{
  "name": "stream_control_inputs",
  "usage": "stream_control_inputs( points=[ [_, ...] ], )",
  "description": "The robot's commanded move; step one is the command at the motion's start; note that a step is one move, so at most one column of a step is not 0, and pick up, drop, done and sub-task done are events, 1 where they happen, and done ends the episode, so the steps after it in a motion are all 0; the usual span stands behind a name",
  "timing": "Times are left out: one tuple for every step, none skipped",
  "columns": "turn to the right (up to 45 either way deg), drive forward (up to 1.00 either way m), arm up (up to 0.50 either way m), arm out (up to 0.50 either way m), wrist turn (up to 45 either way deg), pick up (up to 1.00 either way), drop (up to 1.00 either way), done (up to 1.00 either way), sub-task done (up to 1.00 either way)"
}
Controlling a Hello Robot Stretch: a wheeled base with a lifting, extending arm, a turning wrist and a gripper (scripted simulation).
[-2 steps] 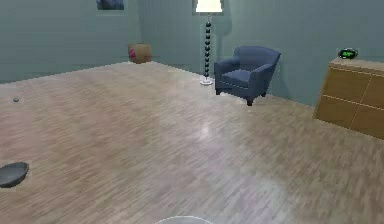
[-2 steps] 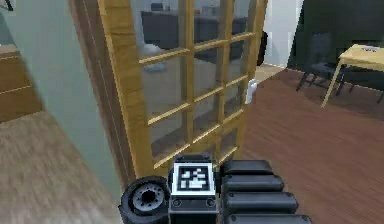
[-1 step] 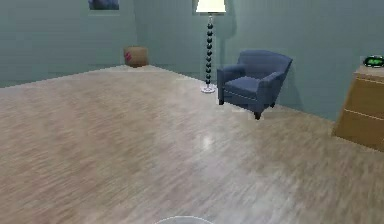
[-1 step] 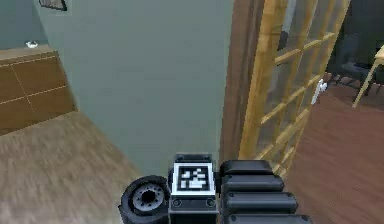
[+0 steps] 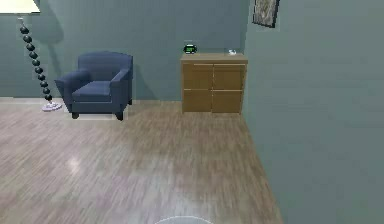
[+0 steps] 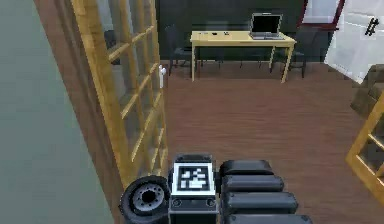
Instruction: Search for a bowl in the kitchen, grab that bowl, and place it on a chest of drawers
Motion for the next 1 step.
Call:
stream_control_inputs(
  points=[
    [0.0, 1.0, 0.0, 0.0, 0.0, 0.0, 0.0, 0.0, 0.0]
  ],
)
